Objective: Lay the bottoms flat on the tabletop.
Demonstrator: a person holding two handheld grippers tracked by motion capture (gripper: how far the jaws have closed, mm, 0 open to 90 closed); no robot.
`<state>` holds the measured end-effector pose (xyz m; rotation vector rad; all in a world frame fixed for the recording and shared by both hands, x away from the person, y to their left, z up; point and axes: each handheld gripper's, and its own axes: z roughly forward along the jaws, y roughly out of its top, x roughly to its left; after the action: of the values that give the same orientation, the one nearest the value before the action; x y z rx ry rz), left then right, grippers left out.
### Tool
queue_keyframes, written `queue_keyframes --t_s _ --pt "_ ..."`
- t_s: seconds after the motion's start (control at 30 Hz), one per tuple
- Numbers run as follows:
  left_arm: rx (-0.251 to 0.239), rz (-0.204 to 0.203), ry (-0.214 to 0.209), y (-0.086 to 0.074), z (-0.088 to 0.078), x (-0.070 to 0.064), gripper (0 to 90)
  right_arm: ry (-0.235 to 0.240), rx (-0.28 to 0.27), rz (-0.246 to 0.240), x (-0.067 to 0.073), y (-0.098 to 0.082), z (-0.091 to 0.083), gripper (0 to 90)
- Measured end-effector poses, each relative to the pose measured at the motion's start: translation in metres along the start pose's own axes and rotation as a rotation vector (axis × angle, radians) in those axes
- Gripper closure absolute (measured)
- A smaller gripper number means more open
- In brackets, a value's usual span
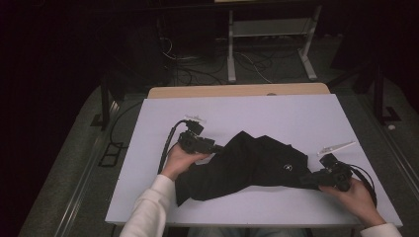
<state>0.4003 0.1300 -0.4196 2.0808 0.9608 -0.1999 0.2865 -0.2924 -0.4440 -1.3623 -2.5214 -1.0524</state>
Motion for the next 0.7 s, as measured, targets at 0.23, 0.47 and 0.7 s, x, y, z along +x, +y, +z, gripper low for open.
queue_keyframes --t_s 0.23,0.47,0.7 --pt "0.079 -0.057 0.007 -0.006 0.026 0.016 55.2 0.002 -0.006 0.005 -0.001 -0.002 -0.001 84.0" --pt "0.111 -0.02 0.007 -0.003 0.025 0.011 86.0 0.002 -0.006 -0.005 -0.001 0.0 0.0 84.1" --pt "-0.003 0.009 0.089 0.013 -0.008 0.009 87.1 -0.004 -0.044 -0.003 -0.006 0.015 0.001 84.3"
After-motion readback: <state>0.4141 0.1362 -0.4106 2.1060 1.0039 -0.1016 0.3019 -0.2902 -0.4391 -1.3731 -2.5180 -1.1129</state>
